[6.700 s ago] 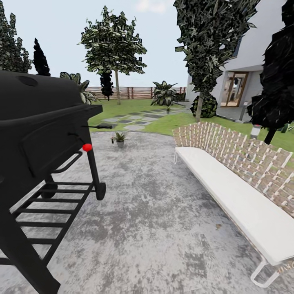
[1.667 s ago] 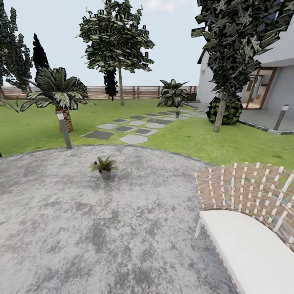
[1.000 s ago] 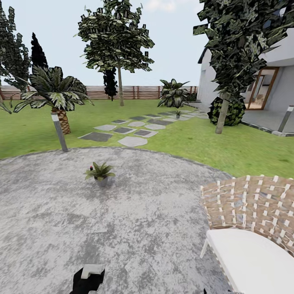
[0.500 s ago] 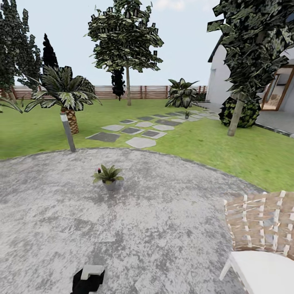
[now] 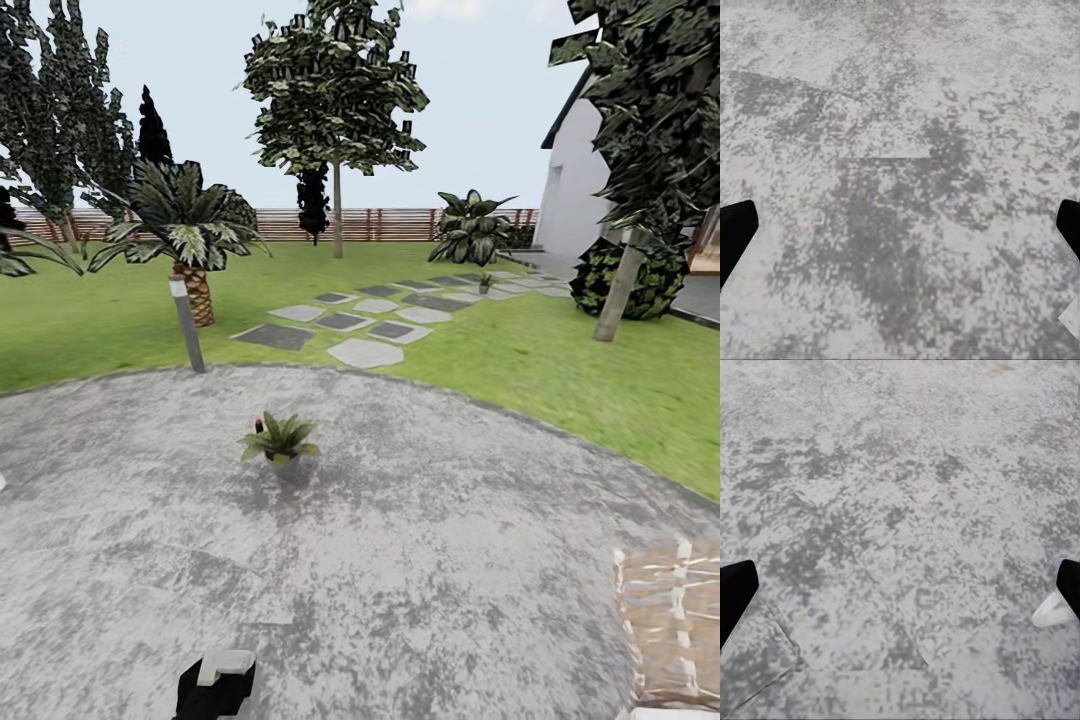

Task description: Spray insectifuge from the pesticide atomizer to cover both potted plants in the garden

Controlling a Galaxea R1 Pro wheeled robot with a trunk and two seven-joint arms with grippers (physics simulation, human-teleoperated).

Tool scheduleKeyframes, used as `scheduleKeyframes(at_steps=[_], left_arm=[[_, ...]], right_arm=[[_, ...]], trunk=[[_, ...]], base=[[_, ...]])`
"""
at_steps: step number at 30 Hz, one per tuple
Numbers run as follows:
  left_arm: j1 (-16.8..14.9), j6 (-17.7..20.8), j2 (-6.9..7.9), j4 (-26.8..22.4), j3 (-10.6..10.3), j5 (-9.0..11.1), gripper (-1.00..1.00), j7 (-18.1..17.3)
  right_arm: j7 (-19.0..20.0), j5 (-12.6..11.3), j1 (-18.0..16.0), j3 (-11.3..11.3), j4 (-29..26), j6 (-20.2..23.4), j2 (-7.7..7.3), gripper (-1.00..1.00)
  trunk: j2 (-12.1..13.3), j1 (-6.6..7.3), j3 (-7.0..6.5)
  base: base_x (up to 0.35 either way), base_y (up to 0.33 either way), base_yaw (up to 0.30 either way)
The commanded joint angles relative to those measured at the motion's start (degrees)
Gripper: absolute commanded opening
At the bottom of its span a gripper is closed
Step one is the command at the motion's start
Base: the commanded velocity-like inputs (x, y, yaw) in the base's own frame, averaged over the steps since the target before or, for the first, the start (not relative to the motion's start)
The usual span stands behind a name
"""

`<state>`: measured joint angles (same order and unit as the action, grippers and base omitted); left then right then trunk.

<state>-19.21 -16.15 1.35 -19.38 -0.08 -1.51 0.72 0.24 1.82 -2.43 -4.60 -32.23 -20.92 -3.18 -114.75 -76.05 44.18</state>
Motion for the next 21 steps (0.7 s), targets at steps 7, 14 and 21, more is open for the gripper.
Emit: scheduleKeyframes(at_steps=[7,14,21], left_arm=[[0.0,-0.2,-0.03,0.0,0.0,-0.1,1.0,0.1],[0.0,-0.2,-0.03,0.7,0.0,0.0,1.0,0.1],[0.0,-0.3,-0.03,0.9,-0.1,-0.1,1.0,0.1]], right_arm=[[0.1,0.2,0.0,-0.1,0.1,-0.2,0.02,1.0],[0.0,0.1,0.0,-0.1,0.0,-0.2,0.1,1.0],[0.0,0.2,0.0,-0.1,0.2,-0.2,0.12,1.0]], trunk=[[0.0,-0.03,0.05],[0.0,-0.03,0.05],[0.0,-0.03,0.05]], base=[[0.339,0.0,0.001],[0.339,0.0,0.0],[0.339,0.0,0.0]])
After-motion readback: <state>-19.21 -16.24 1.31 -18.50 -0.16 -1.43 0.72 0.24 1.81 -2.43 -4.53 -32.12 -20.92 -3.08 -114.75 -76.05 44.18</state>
